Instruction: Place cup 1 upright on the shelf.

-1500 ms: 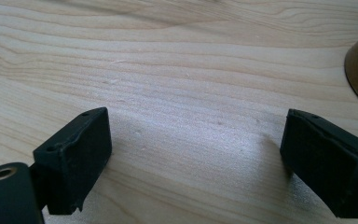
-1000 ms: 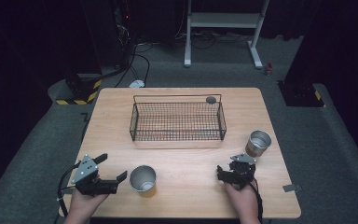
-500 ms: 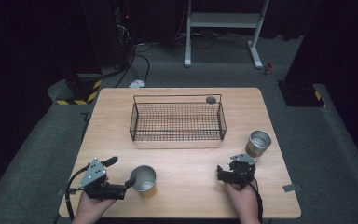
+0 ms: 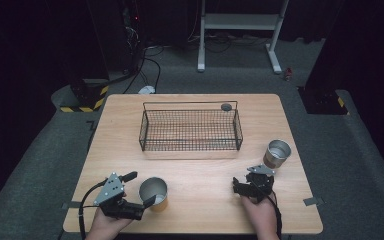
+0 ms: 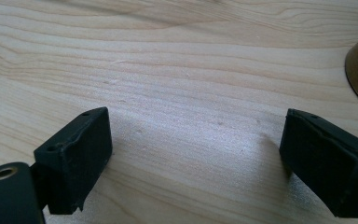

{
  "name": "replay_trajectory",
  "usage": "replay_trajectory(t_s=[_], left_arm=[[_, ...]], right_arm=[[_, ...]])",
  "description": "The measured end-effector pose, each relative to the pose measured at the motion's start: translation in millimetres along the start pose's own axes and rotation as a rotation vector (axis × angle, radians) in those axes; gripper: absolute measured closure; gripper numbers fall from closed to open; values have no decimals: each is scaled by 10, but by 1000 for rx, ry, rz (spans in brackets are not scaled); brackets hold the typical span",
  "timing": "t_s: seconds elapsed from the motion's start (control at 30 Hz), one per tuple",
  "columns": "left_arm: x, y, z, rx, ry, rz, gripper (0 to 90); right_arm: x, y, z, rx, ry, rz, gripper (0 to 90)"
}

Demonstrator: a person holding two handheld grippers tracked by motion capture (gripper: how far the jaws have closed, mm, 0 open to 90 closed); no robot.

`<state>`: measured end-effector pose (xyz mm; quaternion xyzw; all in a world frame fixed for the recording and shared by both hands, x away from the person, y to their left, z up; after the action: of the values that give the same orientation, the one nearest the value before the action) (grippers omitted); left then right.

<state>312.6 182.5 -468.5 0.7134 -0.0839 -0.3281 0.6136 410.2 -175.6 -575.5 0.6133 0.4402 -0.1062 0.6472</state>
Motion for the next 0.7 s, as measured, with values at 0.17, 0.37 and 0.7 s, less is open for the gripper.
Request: replay_trajectory(t_s=[0.17, 0.37, 0.7], left_arm=[[23, -15, 48, 5, -16, -2, 6], [50, -41, 85, 15, -30, -6, 3], [130, -118, 94, 35, -27, -33, 1]], right_arm=[[0, 0, 0, 0, 0, 0, 91], [0, 0, 0, 0, 0, 0, 91], [0, 0, 0, 0, 0, 0, 91]])
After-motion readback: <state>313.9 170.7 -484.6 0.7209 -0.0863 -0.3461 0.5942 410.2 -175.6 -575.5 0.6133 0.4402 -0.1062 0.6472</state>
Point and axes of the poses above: each handheld gripper's, and its own axes: x roughly forward along the jaws, y roughly out of its top, z roughly to its right, the point moved 7 cm from there along x, roughly forward along the jaws, and after that the axes turned 12 degrees about y, right-handed, at the moved point
